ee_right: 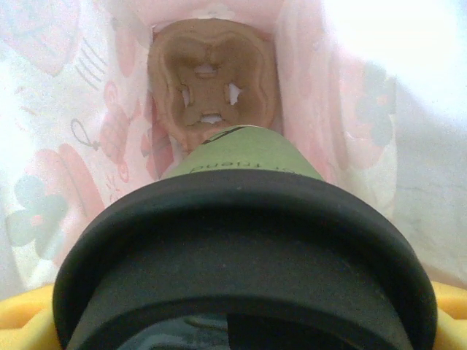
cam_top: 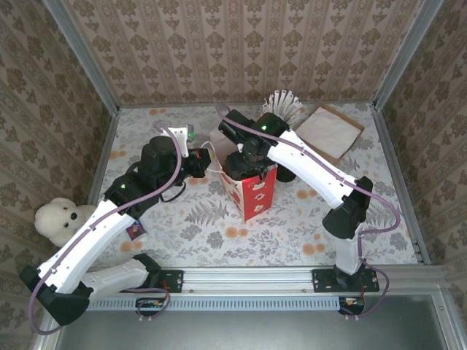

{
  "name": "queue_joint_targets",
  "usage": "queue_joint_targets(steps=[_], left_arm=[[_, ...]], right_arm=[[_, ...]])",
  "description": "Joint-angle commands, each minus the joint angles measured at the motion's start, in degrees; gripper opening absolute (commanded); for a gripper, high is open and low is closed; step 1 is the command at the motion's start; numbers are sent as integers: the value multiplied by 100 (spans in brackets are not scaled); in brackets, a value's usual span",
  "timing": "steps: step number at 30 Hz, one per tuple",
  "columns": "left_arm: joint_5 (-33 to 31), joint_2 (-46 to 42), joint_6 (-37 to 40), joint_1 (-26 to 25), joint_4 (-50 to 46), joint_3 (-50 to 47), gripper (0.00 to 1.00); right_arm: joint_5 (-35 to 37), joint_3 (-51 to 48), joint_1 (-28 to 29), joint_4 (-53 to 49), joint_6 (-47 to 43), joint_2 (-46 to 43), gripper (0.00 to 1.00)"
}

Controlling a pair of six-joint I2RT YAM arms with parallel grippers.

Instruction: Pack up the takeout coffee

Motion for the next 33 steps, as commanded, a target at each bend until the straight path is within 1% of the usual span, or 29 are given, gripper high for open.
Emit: queue_joint_targets(steps=[1, 4, 7, 8, 10, 11, 13, 14, 15, 16, 17, 19, 21, 23, 24, 27, 29, 31, 33], left_arm=[[512, 24, 232, -52, 485, -83, 0], [745, 169, 276, -77, 643, -59, 0], [775, 195, 411, -133, 771, -50, 0], [728, 188, 460, -131, 701, -2, 6], [443, 126, 628, -96, 132, 296, 17], [372, 55, 690, -58, -57, 388, 26], [615, -168, 930, 80, -162, 402, 55], [853, -269, 1007, 195, -180, 395, 69], [1158, -375, 1108, 354, -235, 418, 78], [1262, -442, 1153, 518, -332, 478, 84], [1172, -465, 1186, 651, -493, 568, 88], [1008, -373, 1604, 949, -1006, 872, 92], [809, -95, 2016, 1256, -1487, 1144, 94], [959, 296, 2409, 1547, -1785, 1371, 95], [1076, 517, 2606, 1820, -1846, 1447, 95], [1674, 1191, 3167, 2199, -1843, 1703, 95], [2320, 1753, 3582, 2345, -2002, 2084, 94], [2876, 2393, 4075, 2389, -2463, 2647, 94], [3234, 3019, 4360, 2385, -2967, 3279, 92]], right_arm=[[292, 333, 8, -509, 10, 234, 74], [290, 576, 8, -765, 11, 424, 74], [234, 603, 7, -800, -16, 463, 74], [204, 593, 8, -807, -24, 460, 74], [131, 565, 1, -849, -69, 468, 73], [112, 543, 7, -873, -92, 460, 73], [56, 456, 7, -896, -143, 415, 72], [15, 441, -3, -909, -164, 402, 72], [-37, 424, 0, -945, -202, 394, 72], [-89, 423, -1, -985, -243, 384, 72], [-105, 424, 1, -1021, -262, 376, 72], [-230, 420, -5, -1085, -349, 346, 72], [-335, 413, 2, -1103, -420, 307, 72], [-455, 413, 4, -1122, -473, 267, 72], [-475, 404, 7, -1116, -474, 233, 72], [-555, 369, 5, -1089, -508, 160, 72], [-568, 332, 8, -1082, -541, 133, 71], [-517, 281, 14, -1065, -556, 82, 71], [-511, 231, 11, -1031, -555, 27, 71]])
